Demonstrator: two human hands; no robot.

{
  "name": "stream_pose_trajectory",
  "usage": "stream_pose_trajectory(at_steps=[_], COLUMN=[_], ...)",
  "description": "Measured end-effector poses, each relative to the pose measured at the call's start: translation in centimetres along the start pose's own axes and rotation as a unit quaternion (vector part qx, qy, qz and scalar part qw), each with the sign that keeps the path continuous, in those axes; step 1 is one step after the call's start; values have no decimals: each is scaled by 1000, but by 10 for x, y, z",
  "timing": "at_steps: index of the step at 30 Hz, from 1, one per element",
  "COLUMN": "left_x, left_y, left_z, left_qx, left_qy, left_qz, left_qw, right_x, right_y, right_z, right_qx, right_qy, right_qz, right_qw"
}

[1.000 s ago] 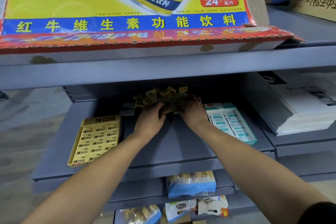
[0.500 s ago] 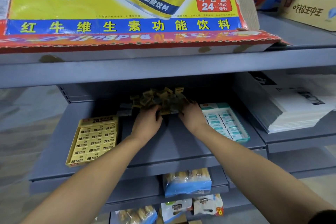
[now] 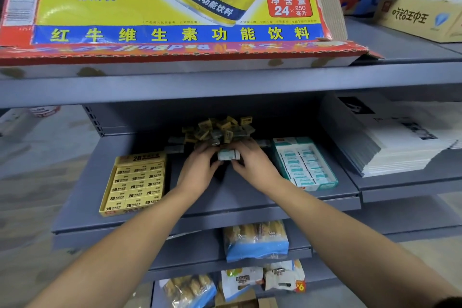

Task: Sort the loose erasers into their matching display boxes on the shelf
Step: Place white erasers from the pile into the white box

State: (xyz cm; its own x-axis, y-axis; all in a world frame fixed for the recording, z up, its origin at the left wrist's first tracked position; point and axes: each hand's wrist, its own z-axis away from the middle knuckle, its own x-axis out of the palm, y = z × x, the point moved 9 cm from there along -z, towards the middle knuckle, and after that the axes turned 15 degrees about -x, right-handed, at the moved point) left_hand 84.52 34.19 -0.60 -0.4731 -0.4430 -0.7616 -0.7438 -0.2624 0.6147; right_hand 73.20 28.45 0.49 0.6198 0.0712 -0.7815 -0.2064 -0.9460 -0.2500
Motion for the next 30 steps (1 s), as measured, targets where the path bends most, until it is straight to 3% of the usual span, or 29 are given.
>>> stream_pose_trajectory(at_steps=[4,9,12,15,17,19,21,22,25,30], left_x=[-6,-10,-13,-7,-6,-4,2,5,19,43], left_y=[-2,-10,-11,10,20,25,33,38,56,98], left_z=[7,9,9,11,9,7,6,5,4,7], left_qx=[11,2,-27,14,29,37,49,55,72,125], left_qy=[7,4,4,-18,-17,-13,-14,-15,-23,-61], left_qz=[6,18,23,16,27,36,43,45,46,80], left_qw=[1000,1000,999,1000,999,999,998,997,996,987], right_x=[3,22,20,14,6,-11,-38,-48,-61,-92], right_y=[7,16,21,25,27,30,25,18,7,24], right_z=[1,5,8,11,14,16,13,12,20,46], right_qx=[87,196,247,281,284,251,137,58,-90,-90], right_qy=[14,-31,29,110,128,115,82,69,18,-26], right_qz=[-103,-232,-305,-416,-430,-334,-134,-50,52,93], right_qw=[991,952,919,858,847,902,978,995,994,991])
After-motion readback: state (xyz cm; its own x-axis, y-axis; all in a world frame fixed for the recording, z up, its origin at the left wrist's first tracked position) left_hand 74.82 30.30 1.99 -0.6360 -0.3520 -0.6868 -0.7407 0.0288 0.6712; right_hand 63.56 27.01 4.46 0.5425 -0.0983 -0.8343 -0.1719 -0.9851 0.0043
